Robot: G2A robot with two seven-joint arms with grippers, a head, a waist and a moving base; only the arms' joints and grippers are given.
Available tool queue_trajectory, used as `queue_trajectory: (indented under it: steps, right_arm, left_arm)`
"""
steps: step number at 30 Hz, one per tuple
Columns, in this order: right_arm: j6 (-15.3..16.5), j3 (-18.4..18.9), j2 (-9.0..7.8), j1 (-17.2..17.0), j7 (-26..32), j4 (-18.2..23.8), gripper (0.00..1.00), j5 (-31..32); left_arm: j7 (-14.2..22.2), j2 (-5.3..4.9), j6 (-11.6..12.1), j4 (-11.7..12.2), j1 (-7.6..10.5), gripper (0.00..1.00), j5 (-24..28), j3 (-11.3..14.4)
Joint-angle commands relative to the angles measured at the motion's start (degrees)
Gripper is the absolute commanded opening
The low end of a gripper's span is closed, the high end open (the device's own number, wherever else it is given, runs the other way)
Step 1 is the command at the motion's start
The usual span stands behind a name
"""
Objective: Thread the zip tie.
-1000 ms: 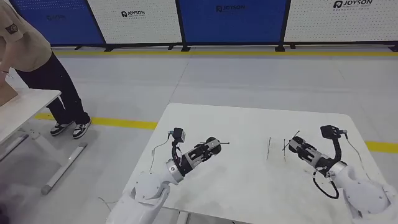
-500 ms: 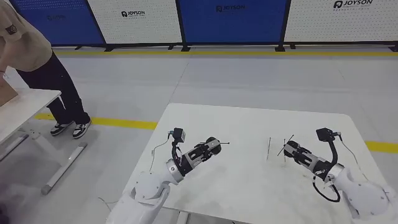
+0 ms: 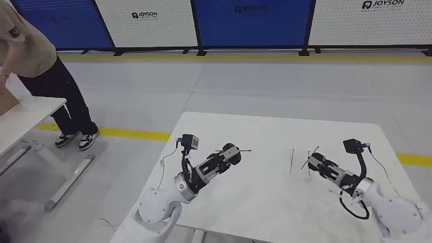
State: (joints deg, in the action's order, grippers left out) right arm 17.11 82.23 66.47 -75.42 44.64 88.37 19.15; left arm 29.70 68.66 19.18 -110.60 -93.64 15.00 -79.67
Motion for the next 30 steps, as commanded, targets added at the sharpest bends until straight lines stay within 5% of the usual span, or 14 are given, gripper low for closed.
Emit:
queue_trajectory:
  steps: [1,6,9,15,22,26,30]
  right_arm:
    - [0.0,0.0,0.0,0.0,0.0,0.0,0.0,0.0]
    - [0.0,0.0,0.0,0.0,0.0,0.0,0.0,0.0]
    - [0.0,0.0,0.0,0.0,0.0,0.0,0.0,0.0]
    - [0.0,0.0,0.0,0.0,0.0,0.0,0.0,0.0]
    - [0.0,0.0,0.0,0.0,0.0,0.0,0.0,0.0]
    - [2.0,-0.3,0.25,-2.1,-7.9,2.4,0.0,-0.1]
    - [2.4,-1.7,0.45,-7.3,-18.9,9.4,0.0,2.2]
  left_arm:
    - [0.0,-0.02,-0.1,0.0,-0.05,0.0,-0.1,0.0]
    - [-0.2,-0.01,-0.2,0.1,-0.03,0.0,-0.3,0.0]
    - [-1.0,0.01,-2.1,2.1,0.94,0.0,-3.2,1.5]
    - [-5.8,0.36,-1.8,7.3,3.73,0.0,-13.5,6.0]
    - [-5.9,0.39,-1.9,7.6,3.84,0.0,-13.6,6.2]
    - [-5.9,0.39,-1.9,7.6,3.84,0.0,-13.6,6.2]
    - [-5.9,0.39,-1.9,7.6,3.84,0.0,-13.6,6.2]
